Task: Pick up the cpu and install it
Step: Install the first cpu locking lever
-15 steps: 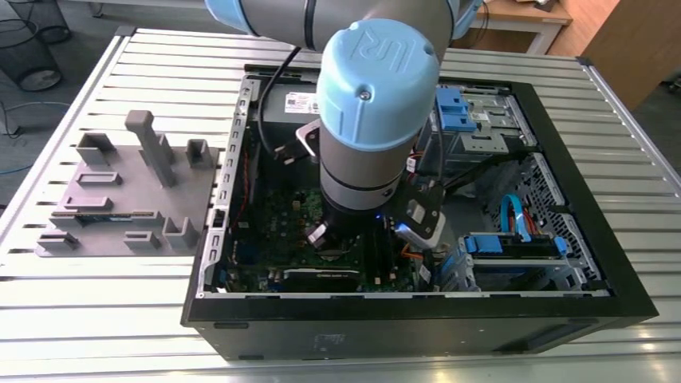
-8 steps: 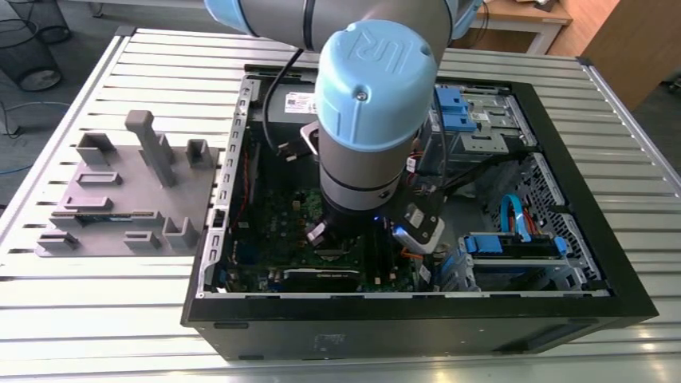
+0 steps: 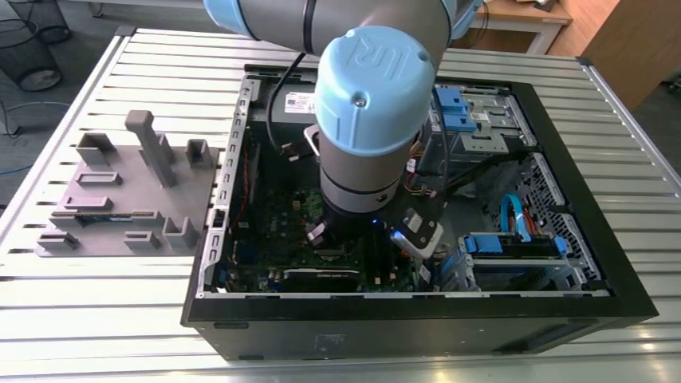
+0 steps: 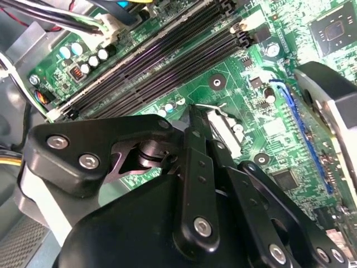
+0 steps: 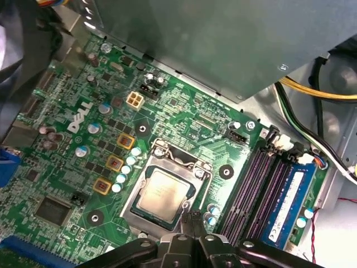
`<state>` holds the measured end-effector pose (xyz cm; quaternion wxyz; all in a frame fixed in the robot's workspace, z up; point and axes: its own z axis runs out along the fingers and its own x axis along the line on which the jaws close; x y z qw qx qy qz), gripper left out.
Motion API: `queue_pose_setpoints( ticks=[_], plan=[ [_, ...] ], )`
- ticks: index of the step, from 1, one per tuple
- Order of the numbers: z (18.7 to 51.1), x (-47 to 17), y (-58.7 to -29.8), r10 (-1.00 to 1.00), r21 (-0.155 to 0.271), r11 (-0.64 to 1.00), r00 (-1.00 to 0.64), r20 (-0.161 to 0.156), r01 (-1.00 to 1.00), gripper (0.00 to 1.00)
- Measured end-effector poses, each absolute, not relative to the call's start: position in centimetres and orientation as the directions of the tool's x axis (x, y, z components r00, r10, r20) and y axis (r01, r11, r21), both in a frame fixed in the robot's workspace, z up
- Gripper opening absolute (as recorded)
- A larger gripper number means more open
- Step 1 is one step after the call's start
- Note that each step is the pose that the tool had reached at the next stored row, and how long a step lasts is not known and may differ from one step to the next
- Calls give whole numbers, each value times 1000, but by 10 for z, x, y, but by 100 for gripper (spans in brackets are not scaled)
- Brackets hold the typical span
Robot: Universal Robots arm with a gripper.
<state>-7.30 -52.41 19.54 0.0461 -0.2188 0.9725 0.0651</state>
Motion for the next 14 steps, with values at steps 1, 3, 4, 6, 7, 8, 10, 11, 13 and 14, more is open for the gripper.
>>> queue_pose_setpoints(
  ticks=[1,3,4,6,7,8,10,11,13,14],
  plan=[
    [195,-72,-524,-417,107,897,-901,-118,-429,11],
    [194,-71,-524,-414,108,898,-902,-119,-427,11],
    [194,-70,-524,-414,108,898,-903,-119,-426,11],
    [194,-70,-524,-413,108,899,-903,-119,-425,11],
    [193,-70,-524,-413,108,899,-903,-119,-425,11],
    [193,-70,-524,-413,108,899,-903,-119,-425,11],
    [192,-69,-524,-413,108,899,-903,-119,-425,11],
    [191,-69,-524,-413,108,899,-903,-119,-425,11],
    [191,-69,-524,-413,108,899,-903,-119,-425,11],
    [191,-69,-524,-413,108,899,-903,-119,-425,11]
  ],
)
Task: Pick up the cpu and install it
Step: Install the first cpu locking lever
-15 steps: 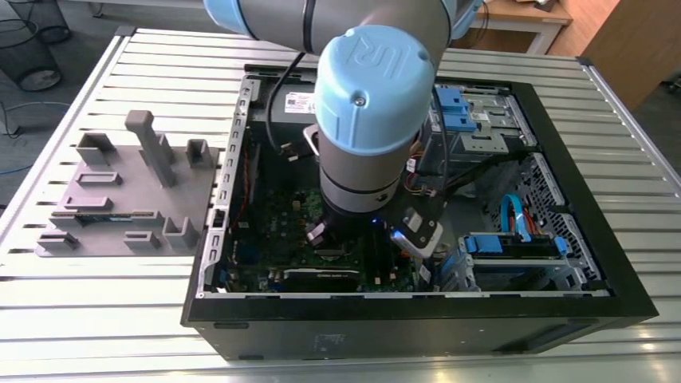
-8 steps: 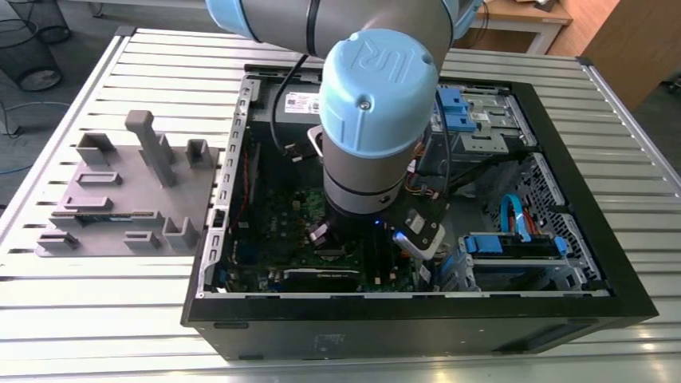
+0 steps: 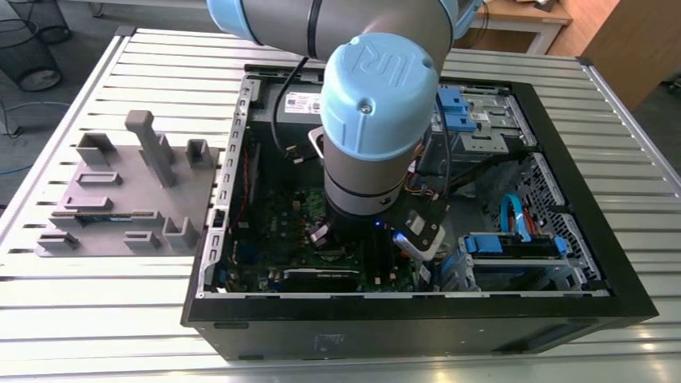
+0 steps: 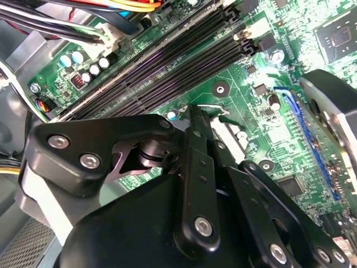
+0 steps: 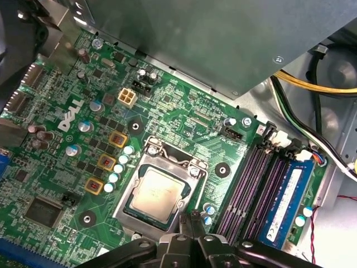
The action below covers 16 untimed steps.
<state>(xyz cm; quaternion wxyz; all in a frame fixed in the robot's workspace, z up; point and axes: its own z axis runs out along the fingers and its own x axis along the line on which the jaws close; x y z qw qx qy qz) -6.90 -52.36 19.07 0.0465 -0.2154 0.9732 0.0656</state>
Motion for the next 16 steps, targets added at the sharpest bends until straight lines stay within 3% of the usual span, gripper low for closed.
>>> queue_pose_setpoints(
  ticks=[16],
  plan=[
    [190,-68,-521,-413,112,898,-903,-121,-425,11]
  ],
)
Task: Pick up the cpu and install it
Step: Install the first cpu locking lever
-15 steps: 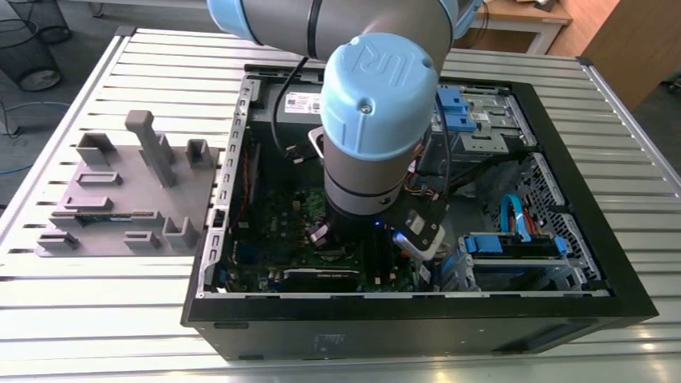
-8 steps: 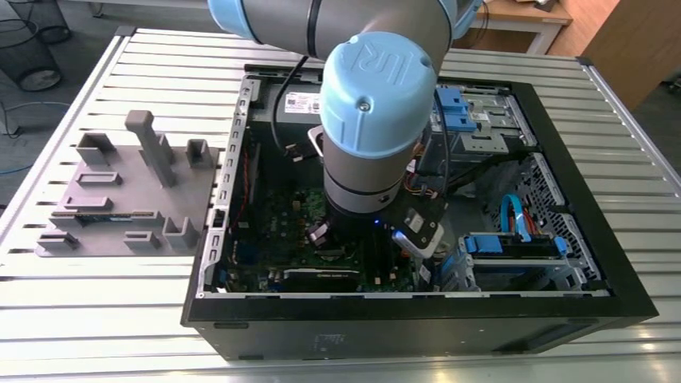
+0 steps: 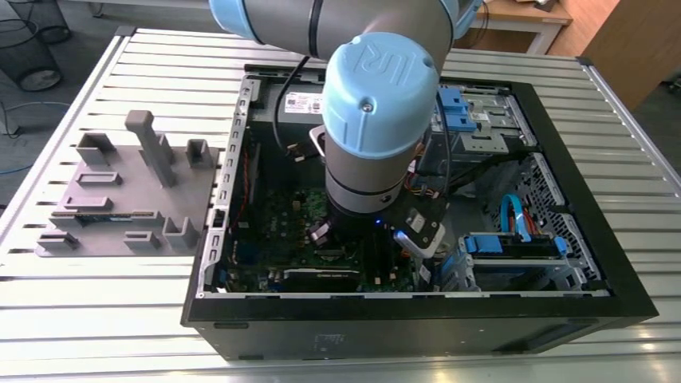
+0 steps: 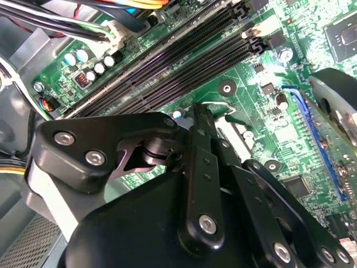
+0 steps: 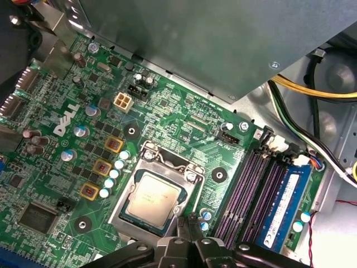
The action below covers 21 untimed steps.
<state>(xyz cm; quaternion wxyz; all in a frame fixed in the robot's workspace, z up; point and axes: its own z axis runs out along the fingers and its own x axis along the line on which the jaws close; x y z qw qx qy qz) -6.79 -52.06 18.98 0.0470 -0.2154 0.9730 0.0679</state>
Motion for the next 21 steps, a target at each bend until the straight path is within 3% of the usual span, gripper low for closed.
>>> queue_pose_setpoints(
  ticks=[21],
  plan=[
    [195,-66,-523,-411,125,896,-903,-127,-426,11]
  ],
)
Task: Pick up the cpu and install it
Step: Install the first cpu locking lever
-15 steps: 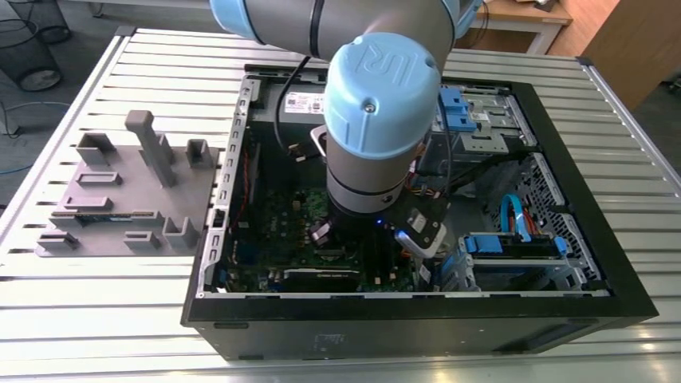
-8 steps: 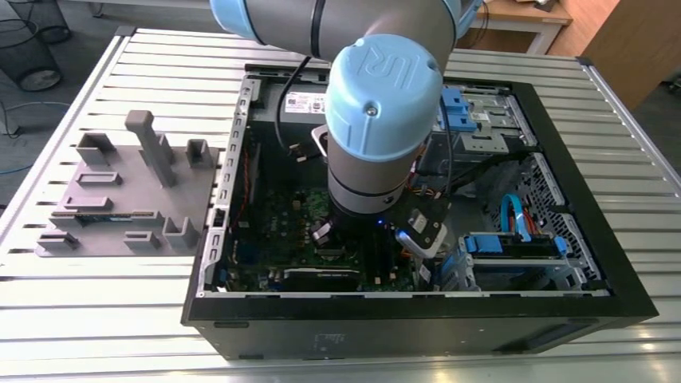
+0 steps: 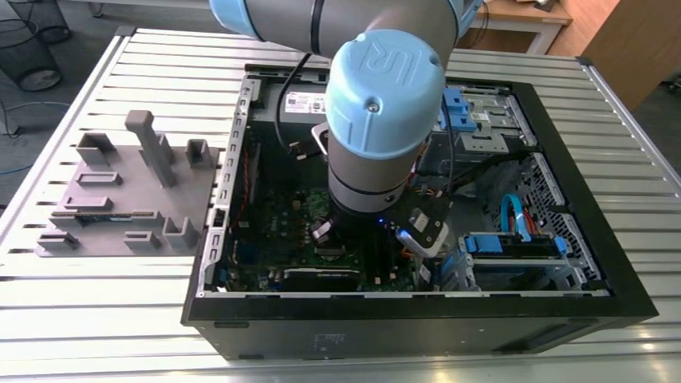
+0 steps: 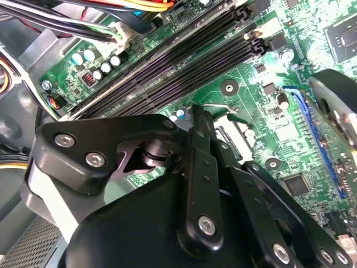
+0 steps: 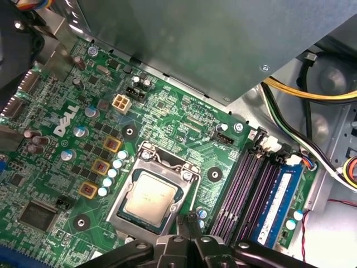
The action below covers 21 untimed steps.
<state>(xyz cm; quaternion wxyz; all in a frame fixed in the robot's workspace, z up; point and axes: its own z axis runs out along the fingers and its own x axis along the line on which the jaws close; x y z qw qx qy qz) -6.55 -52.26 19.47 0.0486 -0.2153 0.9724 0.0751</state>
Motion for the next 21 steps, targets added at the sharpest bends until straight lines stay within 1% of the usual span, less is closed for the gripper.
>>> queue_pose_setpoints(
  ticks=[21],
  plan=[
    [190,-66,-527,-410,124,897,-903,-126,-424,11]
  ],
)
